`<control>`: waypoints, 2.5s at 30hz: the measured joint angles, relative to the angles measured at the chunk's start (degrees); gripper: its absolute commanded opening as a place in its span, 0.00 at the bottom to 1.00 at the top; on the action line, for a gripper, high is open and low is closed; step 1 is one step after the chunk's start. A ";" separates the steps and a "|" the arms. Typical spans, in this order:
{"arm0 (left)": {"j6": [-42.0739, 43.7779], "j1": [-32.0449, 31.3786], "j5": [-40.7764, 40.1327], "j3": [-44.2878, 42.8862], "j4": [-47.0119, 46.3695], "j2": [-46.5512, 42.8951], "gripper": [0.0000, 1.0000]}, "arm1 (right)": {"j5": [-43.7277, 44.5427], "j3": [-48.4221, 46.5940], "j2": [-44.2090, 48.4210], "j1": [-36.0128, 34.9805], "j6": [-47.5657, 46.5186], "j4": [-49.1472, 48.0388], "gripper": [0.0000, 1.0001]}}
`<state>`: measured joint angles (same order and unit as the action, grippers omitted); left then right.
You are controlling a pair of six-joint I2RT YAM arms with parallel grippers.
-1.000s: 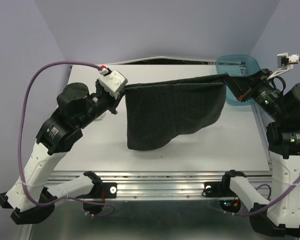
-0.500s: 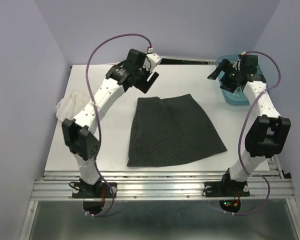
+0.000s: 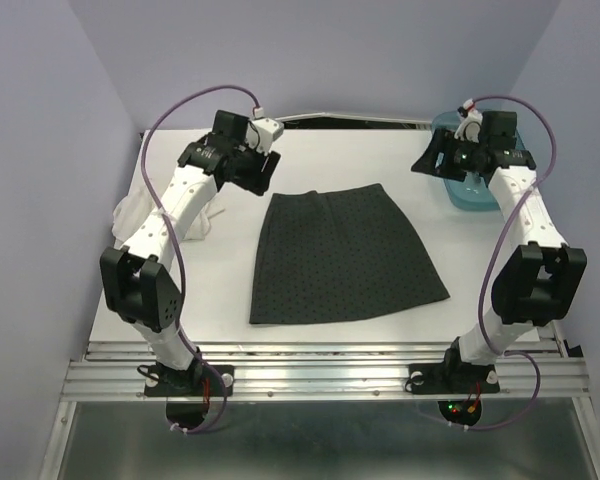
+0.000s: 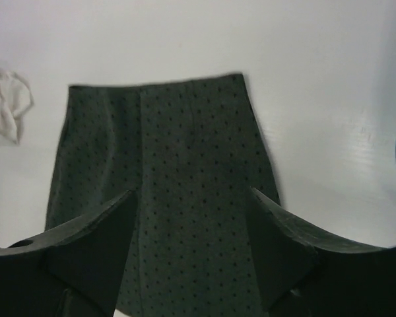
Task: Fold and stack the skirts
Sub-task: Flatten the skirt out
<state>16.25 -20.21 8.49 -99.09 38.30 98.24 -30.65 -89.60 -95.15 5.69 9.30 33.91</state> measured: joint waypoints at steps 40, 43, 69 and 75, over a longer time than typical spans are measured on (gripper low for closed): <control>-10.16 -0.26 3.50 2.75 -22.29 25.73 0.40 | 22.01 -4.37 -29.83 -10.21 -7.85 -12.66 0.60; -10.29 -0.26 1.95 2.19 -22.27 27.02 0.29 | 23.32 -4.39 -30.03 -10.21 -8.04 -13.05 0.59; -5.77 4.31 -6.05 2.12 -21.77 26.84 0.16 | 31.23 -6.40 -32.06 -10.29 -12.13 -14.69 0.54; -1.42 4.81 -3.69 2.43 -20.44 24.92 0.51 | 27.65 -6.40 -31.58 -10.29 -12.04 -14.05 0.59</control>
<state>14.83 -15.40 4.80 -96.66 17.87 123.15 -3.01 -96.01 -126.74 -4.60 -2.74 19.86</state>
